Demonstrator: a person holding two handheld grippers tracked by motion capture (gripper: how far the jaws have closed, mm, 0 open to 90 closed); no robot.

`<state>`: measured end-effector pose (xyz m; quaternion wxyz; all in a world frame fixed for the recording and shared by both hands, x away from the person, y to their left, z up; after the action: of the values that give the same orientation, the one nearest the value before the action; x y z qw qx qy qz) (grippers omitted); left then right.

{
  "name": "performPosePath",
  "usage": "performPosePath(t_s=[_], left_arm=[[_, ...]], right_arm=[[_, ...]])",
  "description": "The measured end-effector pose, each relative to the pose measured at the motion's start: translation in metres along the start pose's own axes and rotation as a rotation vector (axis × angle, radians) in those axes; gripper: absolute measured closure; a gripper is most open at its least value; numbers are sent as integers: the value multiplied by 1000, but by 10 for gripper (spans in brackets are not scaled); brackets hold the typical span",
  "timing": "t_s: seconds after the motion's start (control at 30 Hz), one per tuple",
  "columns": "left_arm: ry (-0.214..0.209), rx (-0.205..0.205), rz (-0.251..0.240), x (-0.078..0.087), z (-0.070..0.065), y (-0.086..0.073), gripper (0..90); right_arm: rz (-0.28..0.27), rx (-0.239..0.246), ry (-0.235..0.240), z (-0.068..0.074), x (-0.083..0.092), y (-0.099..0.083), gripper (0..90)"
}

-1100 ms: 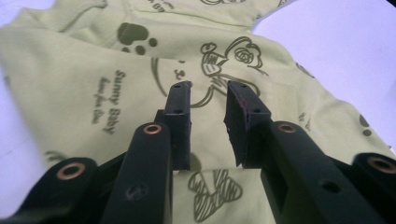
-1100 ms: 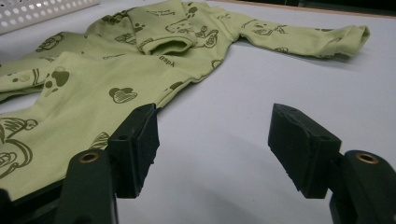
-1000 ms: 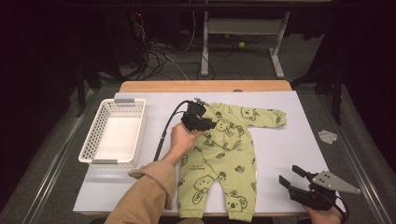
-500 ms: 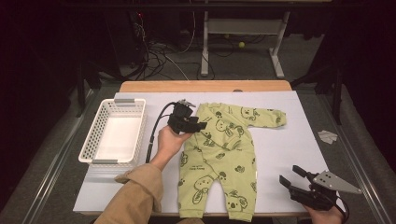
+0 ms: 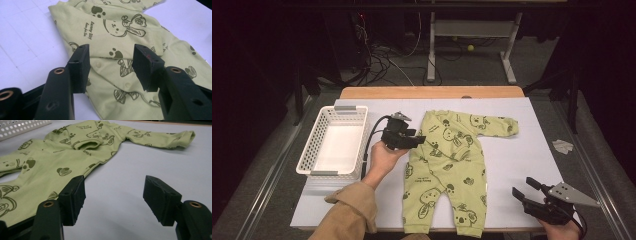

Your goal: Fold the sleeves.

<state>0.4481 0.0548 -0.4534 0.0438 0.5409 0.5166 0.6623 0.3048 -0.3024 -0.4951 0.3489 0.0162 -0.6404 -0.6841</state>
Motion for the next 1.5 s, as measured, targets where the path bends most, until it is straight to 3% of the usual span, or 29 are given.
performPosePath(t_s=[0.53,1.13,1.5], left_arm=[[0,1,-39,23,0,-25,437],[26,-19,-76,46,-4,-48,418],[24,-7,-92,56,-7,-68,417]], right_arm=[[45,28,35,2,-9,14,342],[51,36,24,-6,-23,45,335],[68,40,-1,-16,-34,66,364]])
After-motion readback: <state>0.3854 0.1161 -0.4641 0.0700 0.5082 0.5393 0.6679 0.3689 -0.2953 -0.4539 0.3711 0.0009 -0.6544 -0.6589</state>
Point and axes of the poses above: each handheld gripper's, and its own axes: x roughly backward along the jaws, y roughly out of its top, z roughly to its left, the point moved 8 cm from there along -x, roughly forward along the jaws, and after that the axes turned 8 degrees about -x, right-handed, at the moved point
